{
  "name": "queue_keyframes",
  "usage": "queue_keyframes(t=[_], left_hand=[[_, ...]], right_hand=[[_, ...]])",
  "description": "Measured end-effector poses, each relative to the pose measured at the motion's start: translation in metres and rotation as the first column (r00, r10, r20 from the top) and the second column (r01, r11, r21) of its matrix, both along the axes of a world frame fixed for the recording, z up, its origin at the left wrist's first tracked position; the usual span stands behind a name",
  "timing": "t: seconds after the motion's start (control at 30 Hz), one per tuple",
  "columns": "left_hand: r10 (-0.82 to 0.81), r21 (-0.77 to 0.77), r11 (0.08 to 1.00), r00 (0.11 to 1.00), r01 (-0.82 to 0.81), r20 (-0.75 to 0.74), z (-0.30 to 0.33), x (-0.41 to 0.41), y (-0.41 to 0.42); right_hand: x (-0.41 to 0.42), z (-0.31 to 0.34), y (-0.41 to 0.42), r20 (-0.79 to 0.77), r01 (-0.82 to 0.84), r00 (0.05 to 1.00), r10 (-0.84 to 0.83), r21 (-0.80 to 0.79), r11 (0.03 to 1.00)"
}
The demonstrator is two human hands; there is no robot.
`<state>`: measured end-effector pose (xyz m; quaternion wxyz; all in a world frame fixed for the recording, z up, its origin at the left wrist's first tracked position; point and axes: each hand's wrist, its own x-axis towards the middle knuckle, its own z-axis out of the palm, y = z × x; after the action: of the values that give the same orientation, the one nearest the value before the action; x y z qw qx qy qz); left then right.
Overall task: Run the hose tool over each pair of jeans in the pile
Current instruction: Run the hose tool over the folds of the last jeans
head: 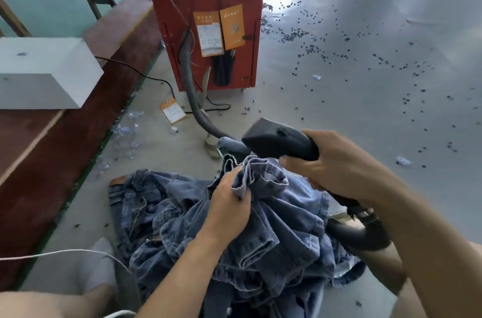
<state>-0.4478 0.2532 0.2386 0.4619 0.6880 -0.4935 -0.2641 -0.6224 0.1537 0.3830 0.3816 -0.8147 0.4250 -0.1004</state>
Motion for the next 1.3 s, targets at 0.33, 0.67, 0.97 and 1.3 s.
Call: queue_keyframes(t=[0.33, 0.67, 0.97, 1.3], left_hand=[[0.072, -0.085, 0.996, 0.89, -0.037, 0.451, -0.008, -0.038, 0.02], [0.087, -0.07, 0.995, 0.973, -0.074, 0.213, -0.007, -0.035, 0.007], [0.066, -0.097, 0.994, 0.993, -0.056, 0.095, -0.009, -0.029, 0.018], [-0.092, -0.183, 0.982, 0.958, 0.043, -0.273, -0.004, -0.048, 0.045]], right_hand=[[0.0, -0.017, -0.005, 0.016, 0.208, 0.978, -0.208, 0.022, 0.978], [-0.028, -0.007, 0.022, -0.143, -0.036, 0.987, 0.067, 0.212, 0.977], [-0.023, -0.009, -0.006, -0.014, 0.137, 0.99, -0.139, 0.276, 0.951], [-0.016, -0.042, -0.04, -0.149, 0.295, 0.951, -0.27, 0.193, 0.936]])
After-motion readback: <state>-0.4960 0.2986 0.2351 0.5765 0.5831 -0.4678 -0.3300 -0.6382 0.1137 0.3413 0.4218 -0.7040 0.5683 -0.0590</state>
